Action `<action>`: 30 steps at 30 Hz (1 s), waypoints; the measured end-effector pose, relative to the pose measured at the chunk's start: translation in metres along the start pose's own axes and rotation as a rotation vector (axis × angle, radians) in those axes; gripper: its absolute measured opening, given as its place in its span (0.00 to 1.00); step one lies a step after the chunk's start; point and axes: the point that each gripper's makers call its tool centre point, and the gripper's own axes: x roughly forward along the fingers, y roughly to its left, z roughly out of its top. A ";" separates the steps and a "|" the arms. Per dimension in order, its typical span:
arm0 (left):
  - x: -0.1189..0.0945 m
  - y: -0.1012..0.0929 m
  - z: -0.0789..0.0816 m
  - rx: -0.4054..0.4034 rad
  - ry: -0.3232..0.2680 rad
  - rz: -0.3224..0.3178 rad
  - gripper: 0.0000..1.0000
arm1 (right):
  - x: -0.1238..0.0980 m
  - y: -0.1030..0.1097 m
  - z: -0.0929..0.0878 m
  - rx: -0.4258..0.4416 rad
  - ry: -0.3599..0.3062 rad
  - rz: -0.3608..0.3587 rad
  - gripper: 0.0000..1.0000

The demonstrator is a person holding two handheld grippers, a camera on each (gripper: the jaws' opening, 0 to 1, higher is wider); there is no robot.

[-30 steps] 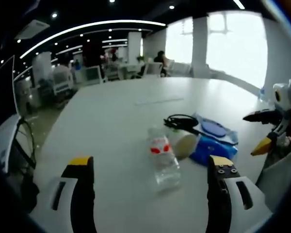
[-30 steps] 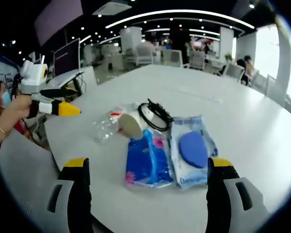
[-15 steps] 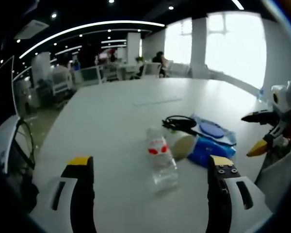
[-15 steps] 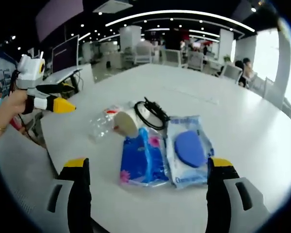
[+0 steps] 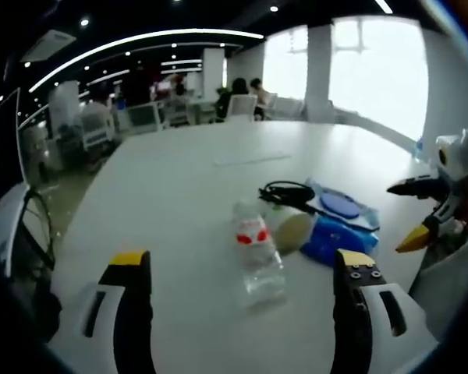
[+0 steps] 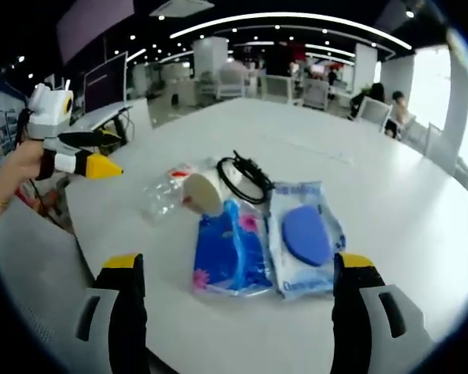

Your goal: Arrange the tabletop items into an orderly group along one side of the table until the central work area is clear of visible clutter.

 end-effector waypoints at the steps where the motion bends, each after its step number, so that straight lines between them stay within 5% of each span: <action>1: 0.000 0.001 0.000 -0.003 -0.002 0.004 0.94 | 0.000 0.000 0.000 -0.003 0.001 -0.002 1.00; 12: 0.000 0.000 0.006 -0.077 -0.023 -0.005 0.92 | -0.001 -0.005 -0.002 0.009 0.004 -0.015 1.00; 17: 0.001 -0.008 0.013 -0.011 -0.015 -0.018 0.92 | 0.000 -0.005 -0.004 0.025 0.013 -0.010 1.00; 30: 0.019 -0.006 0.025 0.012 0.028 -0.025 0.86 | -0.003 -0.011 -0.001 0.045 -0.008 -0.029 1.00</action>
